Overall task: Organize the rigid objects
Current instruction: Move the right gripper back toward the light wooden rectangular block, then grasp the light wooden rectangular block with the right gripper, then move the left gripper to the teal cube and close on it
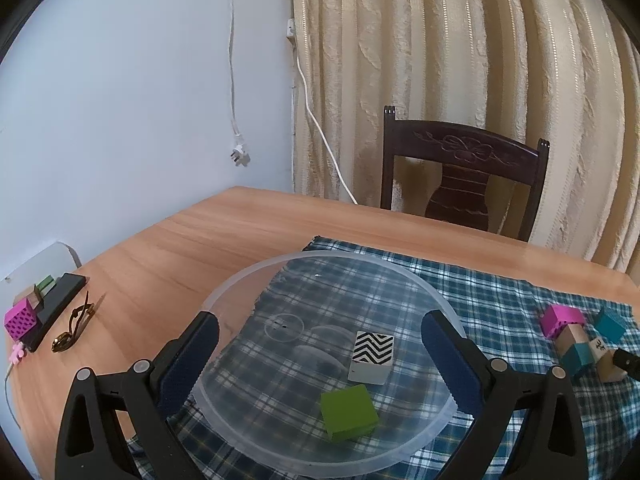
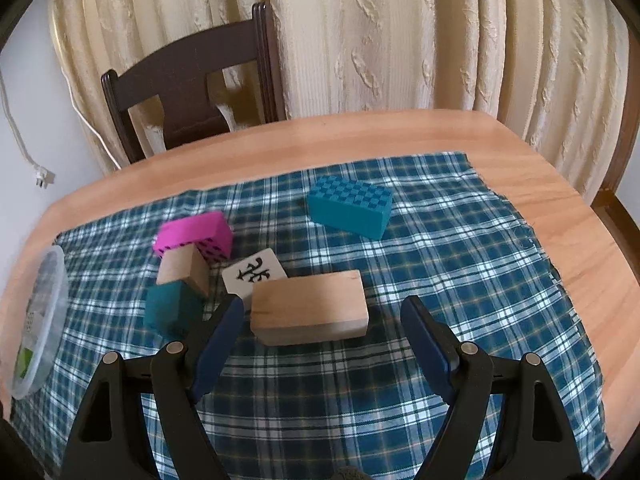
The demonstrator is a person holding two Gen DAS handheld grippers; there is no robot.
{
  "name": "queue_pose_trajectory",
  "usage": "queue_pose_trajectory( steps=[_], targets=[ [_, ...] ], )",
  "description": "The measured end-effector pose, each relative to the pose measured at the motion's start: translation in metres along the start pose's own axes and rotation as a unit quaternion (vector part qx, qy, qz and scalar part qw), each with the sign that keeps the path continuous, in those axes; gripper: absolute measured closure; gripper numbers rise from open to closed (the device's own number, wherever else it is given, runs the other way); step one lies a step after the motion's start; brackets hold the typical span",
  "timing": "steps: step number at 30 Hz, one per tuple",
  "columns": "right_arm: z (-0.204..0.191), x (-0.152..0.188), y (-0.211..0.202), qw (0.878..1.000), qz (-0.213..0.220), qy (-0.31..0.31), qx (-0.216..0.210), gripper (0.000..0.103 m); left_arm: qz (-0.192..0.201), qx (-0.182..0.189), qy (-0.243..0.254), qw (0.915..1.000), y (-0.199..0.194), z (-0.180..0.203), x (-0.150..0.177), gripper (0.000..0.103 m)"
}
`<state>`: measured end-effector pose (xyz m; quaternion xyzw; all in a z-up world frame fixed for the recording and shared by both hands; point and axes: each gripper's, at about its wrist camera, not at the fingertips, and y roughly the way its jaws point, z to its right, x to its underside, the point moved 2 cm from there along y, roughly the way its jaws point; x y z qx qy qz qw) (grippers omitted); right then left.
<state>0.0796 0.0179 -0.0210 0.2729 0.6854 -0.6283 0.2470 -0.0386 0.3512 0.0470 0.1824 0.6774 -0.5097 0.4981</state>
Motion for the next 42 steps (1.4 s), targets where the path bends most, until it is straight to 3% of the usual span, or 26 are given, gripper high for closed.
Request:
queue_pose_trajectory(
  steps=[18, 25, 30, 37, 42],
  targets=[
    [0.002, 0.001, 0.022, 0.999, -0.03, -0.003, -0.012, 0.022, -0.018, 0.03, 0.037, 0.9987, 0.002, 0.02, 0.008, 0.0],
    [0.0, 0.001, 0.021, 0.999, -0.025, -0.007, -0.027, 0.04, -0.018, 0.043, 0.058, 0.9972, -0.001, 0.033, 0.012, 0.0],
    [-0.001, 0.002, 0.019, 0.999, -0.024, -0.008, -0.024, 0.04, -0.027, 0.056, 0.074, 0.9953, -0.001, 0.044, 0.015, 0.0],
    [0.006, -0.001, 0.011, 1.0, -0.015, 0.008, -0.026, 0.04, -0.048, 0.096, 0.1, 0.9892, -0.006, 0.069, 0.016, 0.0],
    [0.013, -0.004, 0.003, 0.999, -0.009, 0.028, -0.025, 0.04, -0.083, 0.145, 0.117, 0.9789, -0.006, 0.097, 0.017, 0.0]
  ],
)
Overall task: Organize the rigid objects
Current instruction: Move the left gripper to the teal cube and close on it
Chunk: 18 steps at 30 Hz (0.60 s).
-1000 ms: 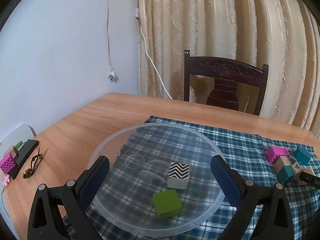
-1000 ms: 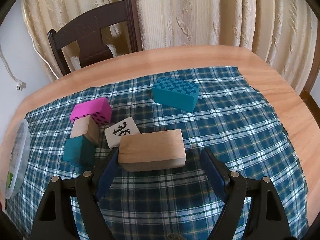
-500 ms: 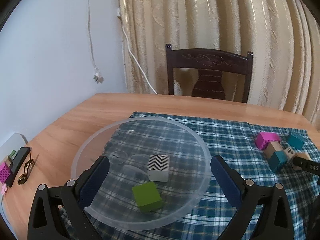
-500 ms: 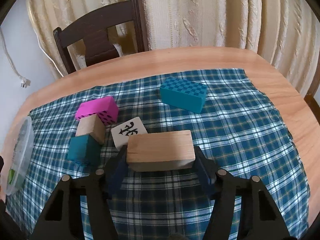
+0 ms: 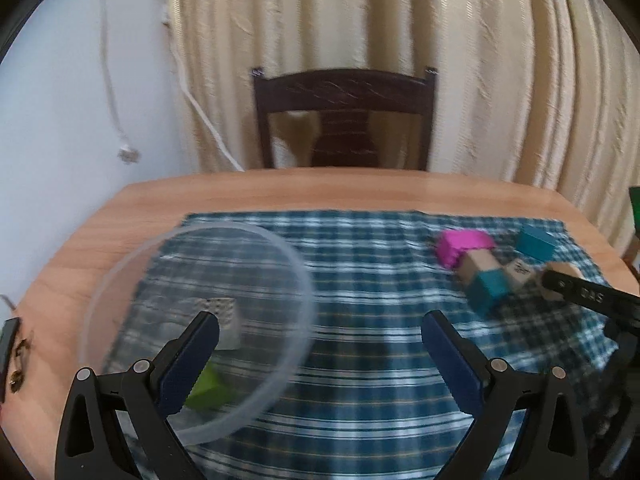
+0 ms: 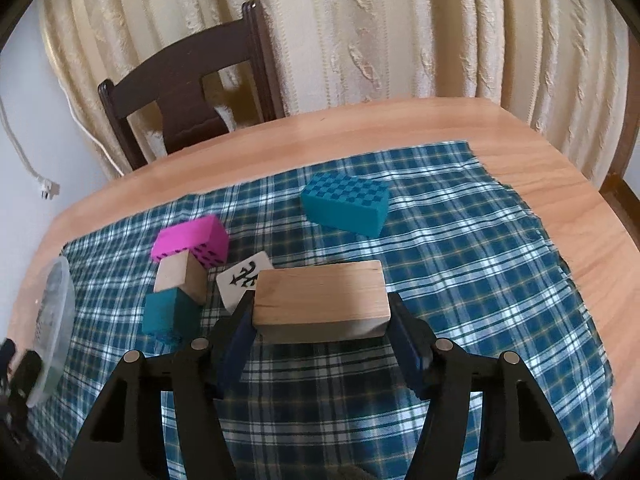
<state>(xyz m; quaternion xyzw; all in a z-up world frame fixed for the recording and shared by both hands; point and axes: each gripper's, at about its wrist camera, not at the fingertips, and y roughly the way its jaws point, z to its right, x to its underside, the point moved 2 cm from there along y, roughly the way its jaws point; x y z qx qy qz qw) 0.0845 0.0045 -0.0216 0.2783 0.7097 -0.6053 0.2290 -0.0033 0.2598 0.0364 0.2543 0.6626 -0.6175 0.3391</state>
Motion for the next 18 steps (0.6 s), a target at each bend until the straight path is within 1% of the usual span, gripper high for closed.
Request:
queue_pose_trajectory(
  steps=[3, 7, 11, 15, 18],
  targets=[
    [0.004, -0.002, -0.005, 1.0, 0.004, 0.01, 0.001, 0.04, -0.017, 0.022, 0.007, 0.9996, 0.006, 0.015, -0.003, 0.0],
    [0.008, -0.003, -0.009, 1.0, 0.007, 0.021, 0.004, 0.04, -0.027, 0.039, 0.023, 0.9986, 0.011, 0.035, -0.009, 0.0],
    [0.013, -0.004, -0.012, 0.999, 0.008, 0.033, 0.006, 0.04, -0.032, 0.042, 0.042, 0.9977, 0.02, 0.053, -0.014, 0.0],
    [0.017, -0.006, -0.014, 0.999, 0.01, 0.043, 0.007, 0.04, -0.047, 0.057, 0.048, 0.9961, 0.03, 0.066, -0.018, 0.0],
    [0.019, -0.007, -0.017, 0.999, 0.013, 0.048, 0.005, 0.04, -0.052, 0.065, 0.065, 0.9944, 0.038, 0.082, -0.019, 0.0]
  ],
)
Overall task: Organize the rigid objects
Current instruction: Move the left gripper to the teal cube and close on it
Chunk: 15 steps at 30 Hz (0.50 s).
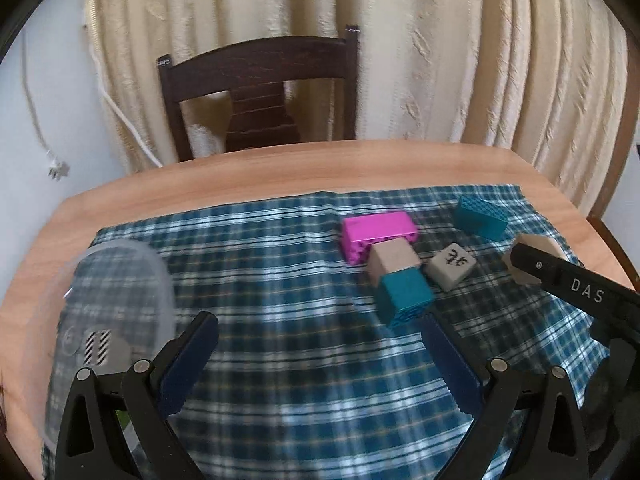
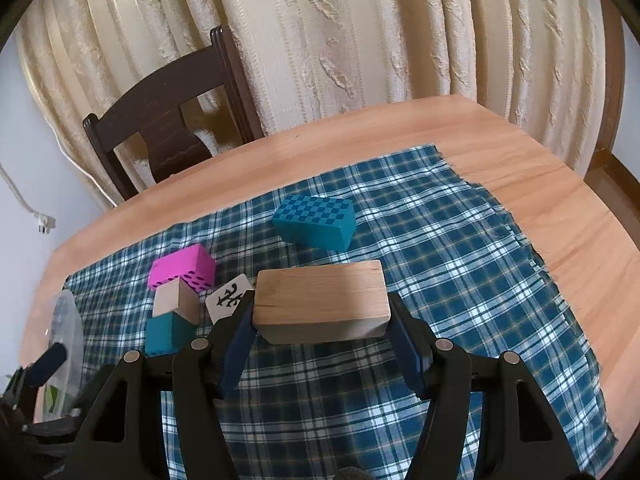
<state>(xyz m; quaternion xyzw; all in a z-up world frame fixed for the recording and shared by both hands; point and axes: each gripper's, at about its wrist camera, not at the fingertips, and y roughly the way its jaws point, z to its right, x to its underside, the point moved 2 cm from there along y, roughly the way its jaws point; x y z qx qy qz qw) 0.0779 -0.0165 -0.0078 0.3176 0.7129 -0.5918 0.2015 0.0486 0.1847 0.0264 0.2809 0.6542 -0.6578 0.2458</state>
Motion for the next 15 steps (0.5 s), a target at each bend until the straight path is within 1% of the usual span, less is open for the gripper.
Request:
queue_pose_trajectory(
  steps=[5, 7, 9, 11, 15],
  targets=[
    [0.0, -0.001, -0.005, 1.0, 0.005, 0.003, -0.007, 0.04, -0.013, 0.008, 0.024, 0.9996, 0.016, 0.017, -0.003, 0.002],
    [-0.001, -0.002, -0.006, 1.0, 0.006, 0.004, -0.01, 0.04, -0.017, 0.005, 0.031, 0.9994, 0.022, 0.022, -0.004, 0.005],
    [-0.001, -0.002, -0.008, 1.0, 0.007, 0.004, -0.014, 0.04, -0.025, 0.009, 0.033, 0.9991, 0.029, 0.024, -0.005, 0.011],
    [-0.002, -0.002, -0.01, 1.0, 0.009, 0.004, -0.016, 0.04, -0.03, 0.01, 0.032, 0.999, 0.034, 0.026, -0.005, 0.013],
    [-0.004, -0.002, -0.013, 1.0, 0.011, 0.002, -0.02, 0.039, -0.033, 0.018, 0.032, 0.9988, 0.04, 0.029, -0.006, 0.014]
  ],
)
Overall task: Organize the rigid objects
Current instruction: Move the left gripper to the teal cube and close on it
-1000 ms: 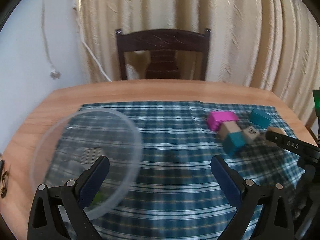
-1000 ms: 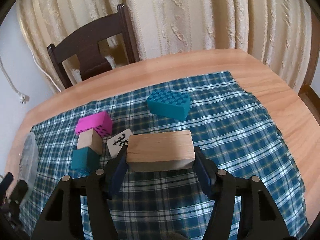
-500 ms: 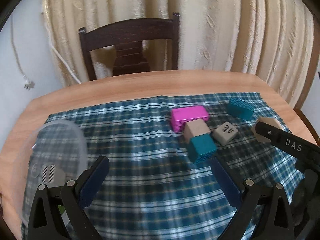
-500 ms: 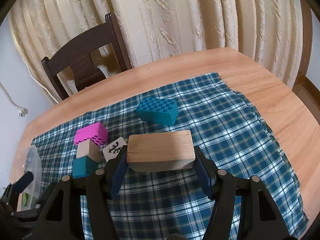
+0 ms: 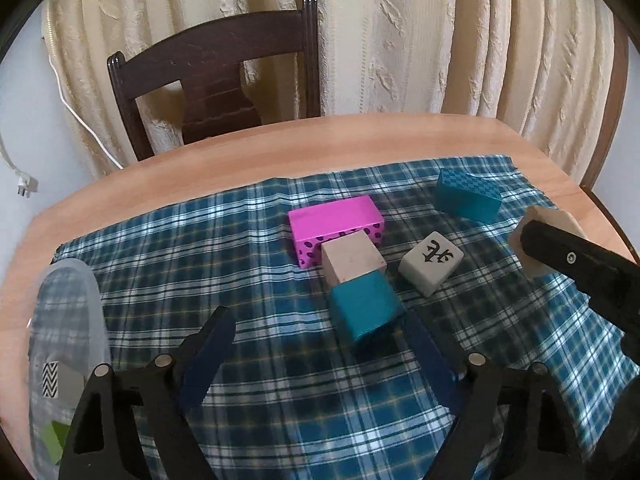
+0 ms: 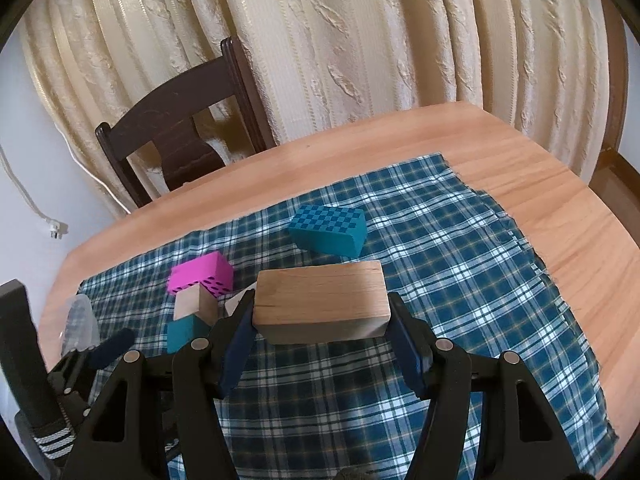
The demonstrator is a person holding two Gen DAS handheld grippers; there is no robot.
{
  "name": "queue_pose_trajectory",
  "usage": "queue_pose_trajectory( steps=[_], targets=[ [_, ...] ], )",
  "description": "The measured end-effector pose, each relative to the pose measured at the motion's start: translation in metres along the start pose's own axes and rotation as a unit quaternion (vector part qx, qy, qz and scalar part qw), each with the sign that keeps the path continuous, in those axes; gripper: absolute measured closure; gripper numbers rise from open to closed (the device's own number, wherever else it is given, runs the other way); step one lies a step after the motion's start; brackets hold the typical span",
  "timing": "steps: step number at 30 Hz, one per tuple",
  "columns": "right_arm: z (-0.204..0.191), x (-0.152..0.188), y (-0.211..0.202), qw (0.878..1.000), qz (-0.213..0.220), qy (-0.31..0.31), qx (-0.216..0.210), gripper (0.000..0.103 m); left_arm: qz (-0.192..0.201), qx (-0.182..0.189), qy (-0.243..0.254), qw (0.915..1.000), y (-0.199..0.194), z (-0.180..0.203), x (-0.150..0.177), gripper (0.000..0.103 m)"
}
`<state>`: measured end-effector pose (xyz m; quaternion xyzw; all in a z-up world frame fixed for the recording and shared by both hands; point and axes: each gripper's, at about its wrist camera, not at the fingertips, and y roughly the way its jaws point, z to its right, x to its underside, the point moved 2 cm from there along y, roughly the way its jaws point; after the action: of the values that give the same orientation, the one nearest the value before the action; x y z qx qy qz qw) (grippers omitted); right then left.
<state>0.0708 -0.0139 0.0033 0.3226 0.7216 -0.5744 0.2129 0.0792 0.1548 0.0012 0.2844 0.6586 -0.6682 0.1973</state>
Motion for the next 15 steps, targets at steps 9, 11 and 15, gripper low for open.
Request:
queue_pose_trajectory(
  steps=[9, 11, 15],
  targets=[
    [-0.004, 0.001, 0.0, 1.0, -0.002, -0.004, -0.001, 0.039, -0.012, 0.024, -0.018, 0.9995, 0.01, -0.003, -0.002, 0.022],
    [-0.005, 0.001, 0.001, 1.0, -0.003, -0.005, 0.0, 0.039, -0.013, 0.032, -0.022, 0.9992, 0.013, -0.004, -0.002, 0.027],
    [-0.006, 0.002, 0.002, 1.0, -0.004, -0.009, -0.001, 0.039, -0.015, 0.052, -0.018, 0.9984, 0.014, -0.003, -0.001, 0.056]
  ],
)
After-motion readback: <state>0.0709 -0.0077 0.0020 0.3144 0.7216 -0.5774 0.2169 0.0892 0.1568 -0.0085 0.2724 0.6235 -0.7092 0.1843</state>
